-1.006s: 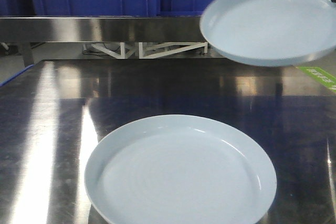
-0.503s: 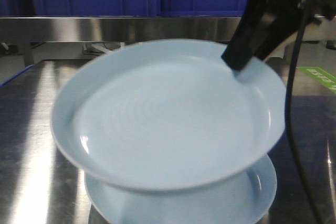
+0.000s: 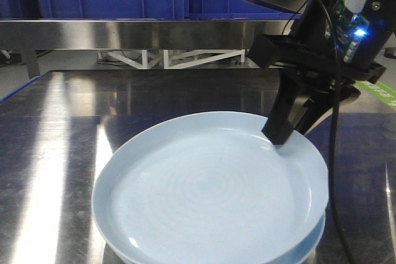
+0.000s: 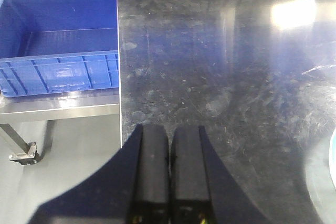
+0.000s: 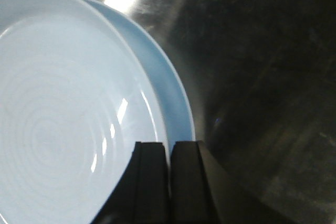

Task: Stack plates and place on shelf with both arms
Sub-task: 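Lower the held plate onto the centered plate and release, then grasp the rim of the stacked plates with the right gripper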

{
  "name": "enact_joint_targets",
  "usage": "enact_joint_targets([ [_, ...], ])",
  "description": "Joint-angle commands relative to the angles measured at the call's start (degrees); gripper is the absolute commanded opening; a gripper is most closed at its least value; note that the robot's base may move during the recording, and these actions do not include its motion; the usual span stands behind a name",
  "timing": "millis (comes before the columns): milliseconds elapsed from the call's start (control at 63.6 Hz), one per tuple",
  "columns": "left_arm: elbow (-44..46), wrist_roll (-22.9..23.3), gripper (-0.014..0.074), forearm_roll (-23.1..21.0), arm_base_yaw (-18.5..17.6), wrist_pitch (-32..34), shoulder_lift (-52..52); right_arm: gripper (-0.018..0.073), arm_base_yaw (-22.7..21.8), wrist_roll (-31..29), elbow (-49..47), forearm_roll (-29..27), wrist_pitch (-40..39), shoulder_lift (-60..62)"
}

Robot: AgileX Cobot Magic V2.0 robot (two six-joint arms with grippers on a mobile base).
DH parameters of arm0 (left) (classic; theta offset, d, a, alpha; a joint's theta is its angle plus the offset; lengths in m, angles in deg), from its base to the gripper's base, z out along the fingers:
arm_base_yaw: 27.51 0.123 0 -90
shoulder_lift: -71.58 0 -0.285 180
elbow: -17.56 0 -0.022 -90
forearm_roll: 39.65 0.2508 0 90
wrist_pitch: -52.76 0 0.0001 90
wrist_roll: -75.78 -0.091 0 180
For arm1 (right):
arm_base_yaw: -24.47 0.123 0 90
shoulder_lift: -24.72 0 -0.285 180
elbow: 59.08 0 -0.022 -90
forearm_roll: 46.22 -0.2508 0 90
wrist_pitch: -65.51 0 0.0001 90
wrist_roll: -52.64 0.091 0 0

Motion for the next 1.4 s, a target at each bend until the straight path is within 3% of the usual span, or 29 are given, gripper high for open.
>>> enact_joint_targets([
  [0, 1.7, 0.6, 0.0084, 0.0, 0.0, 4.5, 0.1, 0.0062, 0.0, -0.6, -1.3, -1.1, -1.0, 1.9],
  [94, 1.7, 0.6, 0.0084, 0.0, 0.0, 4.5, 0.1, 0.0132, 0.0, -0.6, -1.4, -1.1, -0.2, 1.9],
  [252, 1.7, 0.6, 0.0084, 0.0, 0.0, 4.5, 0.1, 0.0423, 0.0, -0.6, -1.7, -1.1, 0.5, 3.2],
  [330, 1.7, 0.6, 0.0084, 0.0, 0.0, 4.5, 0.1, 0.0479, 0.0, -0.6, -1.7, -1.1, 0.5, 4.6],
  [770, 1.7, 0.6, 0.0084, 0.0, 0.0, 4.5, 0.1, 0.0479, 0.0, -0.6, -0.6, -1.0, 4.4, 10.8],
  [1069, 1.7, 0.6, 0.0084, 0.0, 0.0, 4.5, 0.1, 0.0479, 0.0, -0.6, 5.3, -1.0, -1.6, 7.6],
  [1383, 1.7, 0.6, 0.0084, 0.0, 0.0, 5.0, 0.1, 0.0475, 0.0, -0.6, 5.5, -1.0, -5.1, 1.7],
])
